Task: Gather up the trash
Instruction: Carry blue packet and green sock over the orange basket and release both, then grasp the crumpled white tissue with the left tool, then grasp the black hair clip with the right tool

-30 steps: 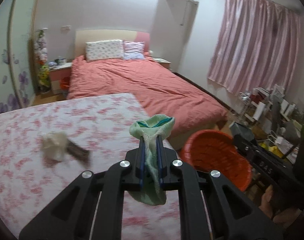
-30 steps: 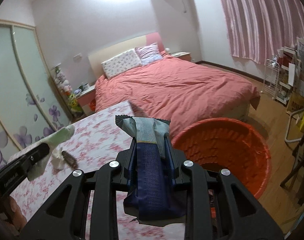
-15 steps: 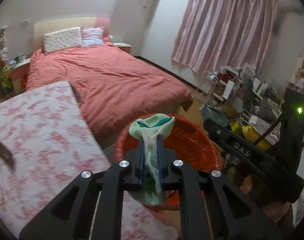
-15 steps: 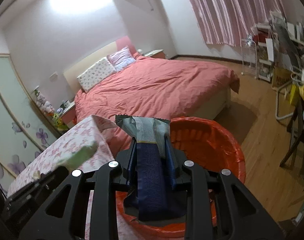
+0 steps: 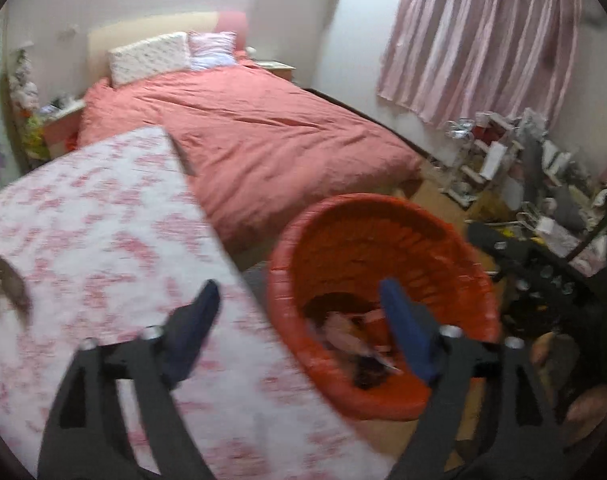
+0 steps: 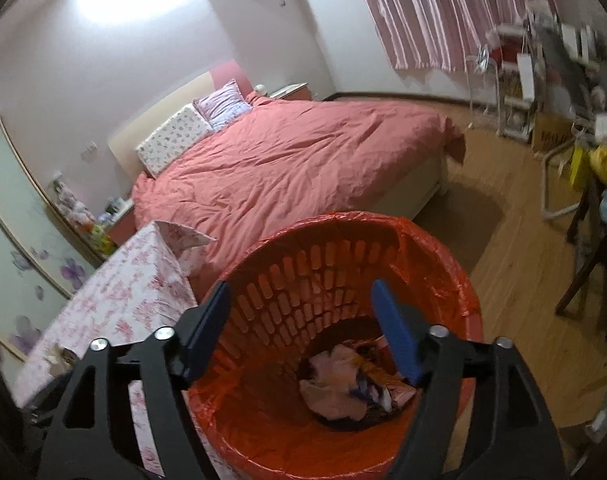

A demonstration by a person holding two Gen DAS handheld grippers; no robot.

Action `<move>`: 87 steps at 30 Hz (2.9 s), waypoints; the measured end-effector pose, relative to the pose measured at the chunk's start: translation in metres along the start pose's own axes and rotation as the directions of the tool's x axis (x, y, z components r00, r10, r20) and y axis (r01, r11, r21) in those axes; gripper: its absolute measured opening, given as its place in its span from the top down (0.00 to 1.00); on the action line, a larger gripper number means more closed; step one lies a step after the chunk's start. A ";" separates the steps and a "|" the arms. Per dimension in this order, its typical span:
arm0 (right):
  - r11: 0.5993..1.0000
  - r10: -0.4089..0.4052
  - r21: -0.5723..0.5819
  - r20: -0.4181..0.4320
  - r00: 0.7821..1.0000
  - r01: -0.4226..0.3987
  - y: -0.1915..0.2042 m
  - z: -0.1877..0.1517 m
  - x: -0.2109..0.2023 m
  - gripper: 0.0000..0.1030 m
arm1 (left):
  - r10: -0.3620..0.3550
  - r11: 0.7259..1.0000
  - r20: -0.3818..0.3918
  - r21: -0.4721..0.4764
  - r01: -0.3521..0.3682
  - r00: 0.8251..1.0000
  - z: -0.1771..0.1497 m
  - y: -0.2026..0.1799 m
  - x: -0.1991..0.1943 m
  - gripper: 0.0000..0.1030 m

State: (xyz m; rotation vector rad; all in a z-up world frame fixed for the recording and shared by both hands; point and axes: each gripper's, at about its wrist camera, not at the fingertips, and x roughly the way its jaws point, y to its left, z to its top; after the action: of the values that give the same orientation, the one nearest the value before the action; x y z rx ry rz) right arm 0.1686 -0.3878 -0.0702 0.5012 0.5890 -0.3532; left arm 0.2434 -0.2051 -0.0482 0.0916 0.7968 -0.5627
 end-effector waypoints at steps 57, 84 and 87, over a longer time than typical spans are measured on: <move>0.884 0.119 -0.405 -0.293 0.949 -0.236 0.229 -0.121 0.029 0.15 | 0.400 0.873 -0.158 -0.235 -0.428 0.903 -0.006 0.276 -0.047 0.04; 0.808 0.213 -0.471 -0.327 0.921 -0.354 0.312 -0.122 0.058 0.26 | 0.380 0.835 -0.183 -0.355 -0.422 0.907 -0.073 0.359 -0.102 0.63; 0.784 0.209 -0.495 -0.359 0.909 -0.376 0.335 -0.130 0.073 0.32 | 0.378 0.835 -0.178 -0.358 -0.417 0.909 -0.081 0.361 -0.115 0.63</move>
State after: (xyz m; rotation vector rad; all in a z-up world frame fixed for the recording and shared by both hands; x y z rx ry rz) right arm 0.3201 -0.0544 -0.0919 0.0676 0.8450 0.2075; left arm 0.3104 0.1755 -0.0716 -0.0823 0.9436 0.0058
